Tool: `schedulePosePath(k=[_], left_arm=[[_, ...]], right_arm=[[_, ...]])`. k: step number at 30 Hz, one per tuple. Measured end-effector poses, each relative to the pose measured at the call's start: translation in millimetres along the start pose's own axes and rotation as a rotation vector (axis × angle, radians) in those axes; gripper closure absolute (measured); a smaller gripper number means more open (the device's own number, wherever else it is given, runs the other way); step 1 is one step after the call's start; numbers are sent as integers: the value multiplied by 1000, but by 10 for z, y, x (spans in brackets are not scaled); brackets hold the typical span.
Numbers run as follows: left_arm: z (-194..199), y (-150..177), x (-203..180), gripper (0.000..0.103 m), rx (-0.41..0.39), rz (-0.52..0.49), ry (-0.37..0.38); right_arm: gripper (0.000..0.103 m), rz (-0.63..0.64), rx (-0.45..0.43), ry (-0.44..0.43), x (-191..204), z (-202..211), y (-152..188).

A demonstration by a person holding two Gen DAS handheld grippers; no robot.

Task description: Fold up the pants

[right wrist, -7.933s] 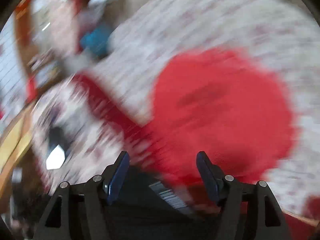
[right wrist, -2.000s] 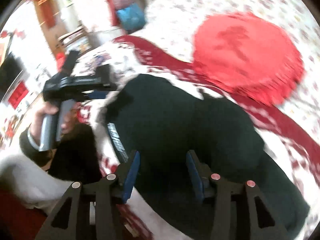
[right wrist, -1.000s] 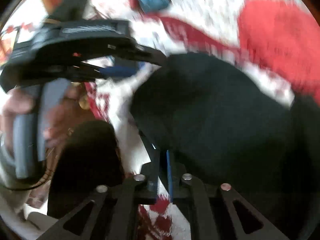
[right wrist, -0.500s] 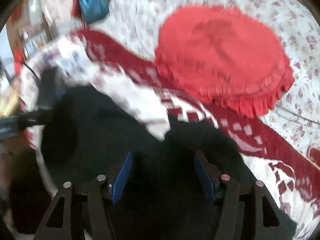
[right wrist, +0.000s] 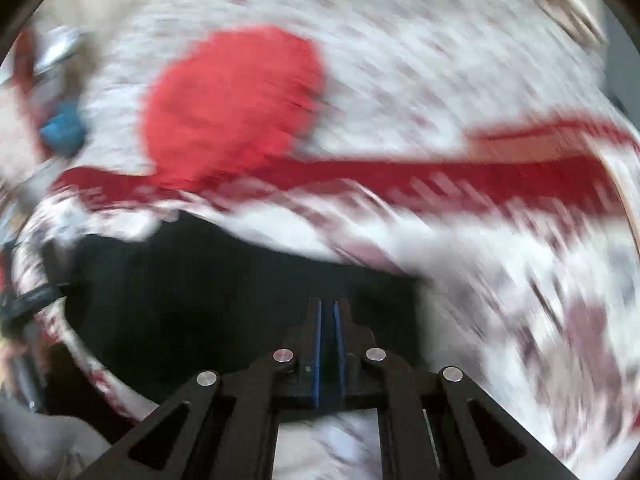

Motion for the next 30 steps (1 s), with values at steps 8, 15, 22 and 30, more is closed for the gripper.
schedulePosePath(k=[8, 15, 22, 30], left_arm=[[-21, 5, 1, 33, 11, -4, -28], [-23, 11, 10, 33, 6, -3, -28], [51, 3, 1, 32, -19, -27, -23], [333, -126, -256, 32, -96, -31, 31]], right_arm=[[30, 205, -170, -212, 1110, 98, -218], [30, 616, -190, -194, 2432, -405, -47], [93, 419, -47, -249, 2105, -760, -123], [93, 75, -126, -100, 473, 179, -254]])
Point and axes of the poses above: each gripper's, at about its wrist camera, not at the fingertips, and z roughly against the way its jaws point, x to its left, y to its underside, the point moved 7 cm from there along -z, roughly the way its jaws point, and after that the axes turned 13 degrees about -x, right-handed, at the moved point
